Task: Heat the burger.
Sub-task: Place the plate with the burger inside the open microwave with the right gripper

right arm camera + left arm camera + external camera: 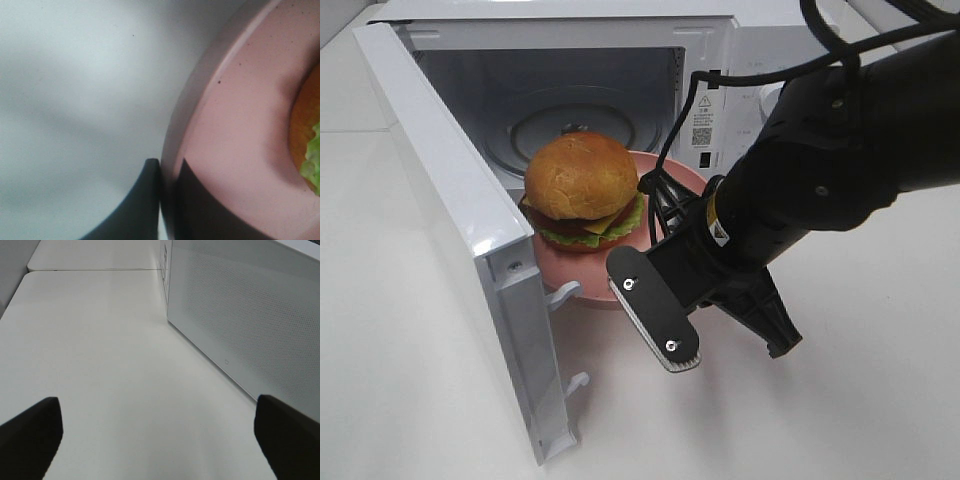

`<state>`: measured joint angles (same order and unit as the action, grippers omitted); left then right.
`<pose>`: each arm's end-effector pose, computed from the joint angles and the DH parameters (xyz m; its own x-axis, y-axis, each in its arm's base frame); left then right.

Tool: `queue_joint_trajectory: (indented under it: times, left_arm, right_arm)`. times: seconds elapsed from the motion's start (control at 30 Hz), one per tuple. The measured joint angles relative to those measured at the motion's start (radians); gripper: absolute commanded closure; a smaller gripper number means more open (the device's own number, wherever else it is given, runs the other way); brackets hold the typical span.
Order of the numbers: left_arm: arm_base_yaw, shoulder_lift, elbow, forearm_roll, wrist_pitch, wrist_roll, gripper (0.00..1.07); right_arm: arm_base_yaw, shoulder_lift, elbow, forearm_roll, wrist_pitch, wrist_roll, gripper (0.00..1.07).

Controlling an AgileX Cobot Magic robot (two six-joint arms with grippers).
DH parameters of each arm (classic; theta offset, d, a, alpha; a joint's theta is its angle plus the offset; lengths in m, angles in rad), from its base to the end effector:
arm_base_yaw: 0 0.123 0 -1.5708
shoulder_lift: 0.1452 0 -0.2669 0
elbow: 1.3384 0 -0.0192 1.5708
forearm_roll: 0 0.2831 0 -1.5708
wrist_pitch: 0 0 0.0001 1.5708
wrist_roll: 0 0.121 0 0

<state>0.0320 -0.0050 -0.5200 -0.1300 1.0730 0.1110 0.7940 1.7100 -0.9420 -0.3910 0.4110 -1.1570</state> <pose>0.0646 -0.0117 0.2855 -0.4373 0.0343 -0.8987 0.0917 0.9958 -0.0066 0.2690 0.2473 0.1113 0.6200 -0.7772 0.1075 -0.6462 -0.5835 -0.4918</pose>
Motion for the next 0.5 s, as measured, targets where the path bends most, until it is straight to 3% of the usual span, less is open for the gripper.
queue_joint_trajectory:
  times: [0.5]
  left_arm:
    - [0.0, 0.0, 0.0, 0.0, 0.0, 0.0, 0.11]
  right_arm:
    - [-0.06, 0.013, -0.031, 0.056, 0.023, -0.085, 1.07]
